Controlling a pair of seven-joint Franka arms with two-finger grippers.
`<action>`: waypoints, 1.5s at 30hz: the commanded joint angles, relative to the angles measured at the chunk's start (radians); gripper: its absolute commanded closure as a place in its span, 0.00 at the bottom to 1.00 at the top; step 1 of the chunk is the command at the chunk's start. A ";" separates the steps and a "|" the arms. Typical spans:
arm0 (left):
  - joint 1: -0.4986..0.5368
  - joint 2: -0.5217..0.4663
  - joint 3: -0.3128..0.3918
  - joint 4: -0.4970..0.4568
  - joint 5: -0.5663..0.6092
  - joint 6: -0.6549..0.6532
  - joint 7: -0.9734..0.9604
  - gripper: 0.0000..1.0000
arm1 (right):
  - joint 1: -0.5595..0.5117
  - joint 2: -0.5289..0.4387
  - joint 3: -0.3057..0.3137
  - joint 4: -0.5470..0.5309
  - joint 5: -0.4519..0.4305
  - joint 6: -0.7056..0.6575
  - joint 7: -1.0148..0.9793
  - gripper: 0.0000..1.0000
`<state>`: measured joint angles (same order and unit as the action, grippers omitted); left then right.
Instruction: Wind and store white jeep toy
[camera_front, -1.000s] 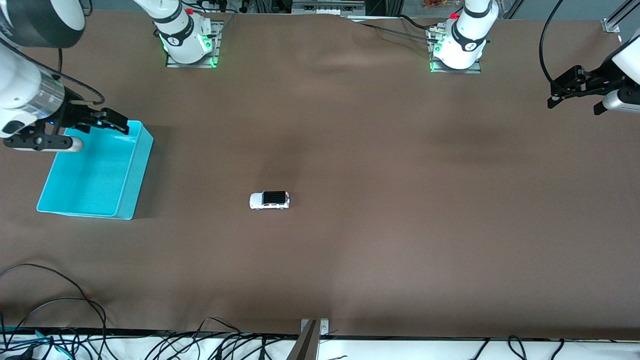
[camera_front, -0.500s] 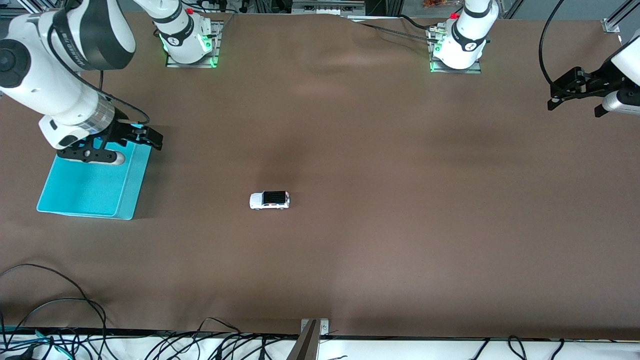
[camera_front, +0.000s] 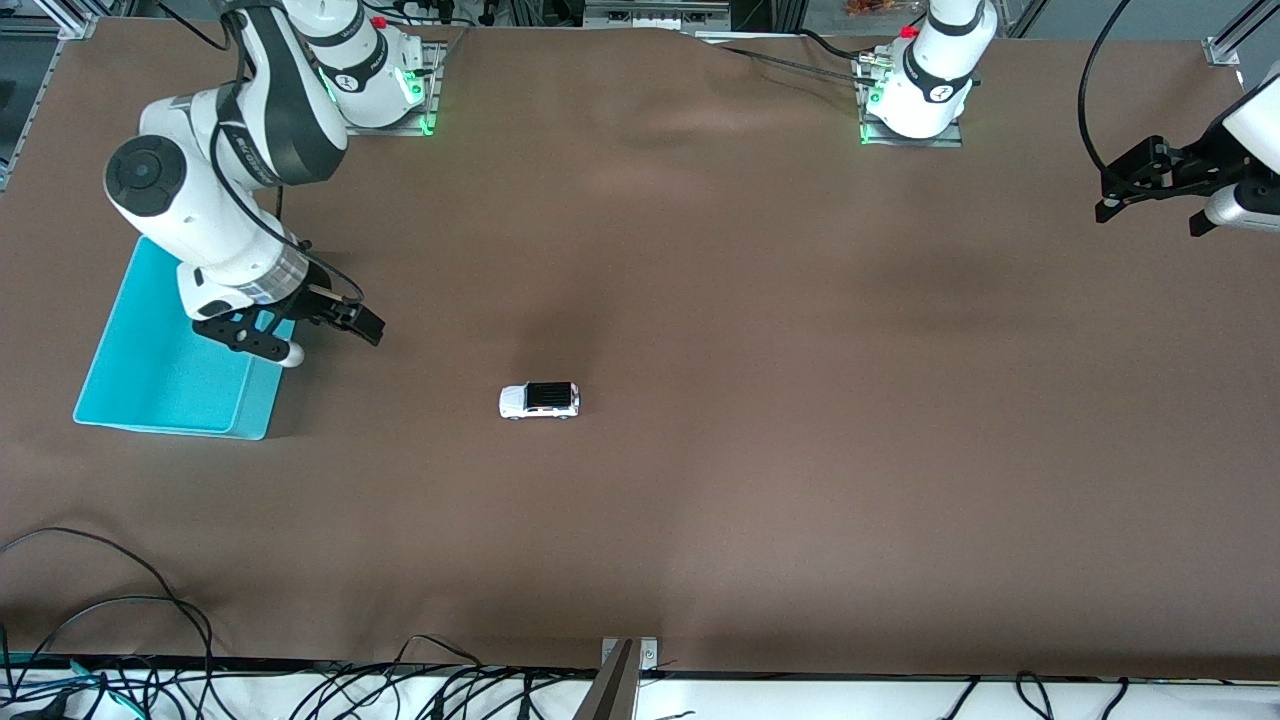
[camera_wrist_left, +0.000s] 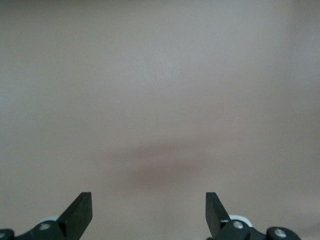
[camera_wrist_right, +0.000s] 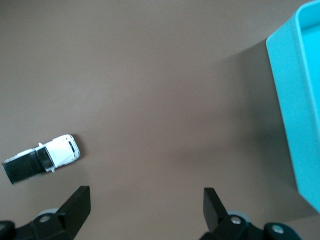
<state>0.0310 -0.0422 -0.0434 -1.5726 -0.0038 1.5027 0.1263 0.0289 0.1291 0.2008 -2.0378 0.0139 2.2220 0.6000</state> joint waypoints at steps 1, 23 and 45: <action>-0.002 0.018 -0.003 0.036 0.013 -0.016 -0.008 0.00 | 0.006 0.020 0.006 -0.005 0.000 0.044 0.145 0.00; -0.003 0.018 -0.001 0.043 0.013 -0.018 -0.007 0.00 | 0.101 0.159 0.006 0.002 -0.006 0.246 0.773 0.00; -0.002 0.022 -0.001 0.046 0.013 -0.021 -0.007 0.00 | 0.204 0.376 0.000 0.159 -0.115 0.292 1.124 0.00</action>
<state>0.0310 -0.0385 -0.0431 -1.5641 -0.0038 1.5027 0.1263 0.2114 0.4115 0.2079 -1.9720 -0.0196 2.5093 1.6107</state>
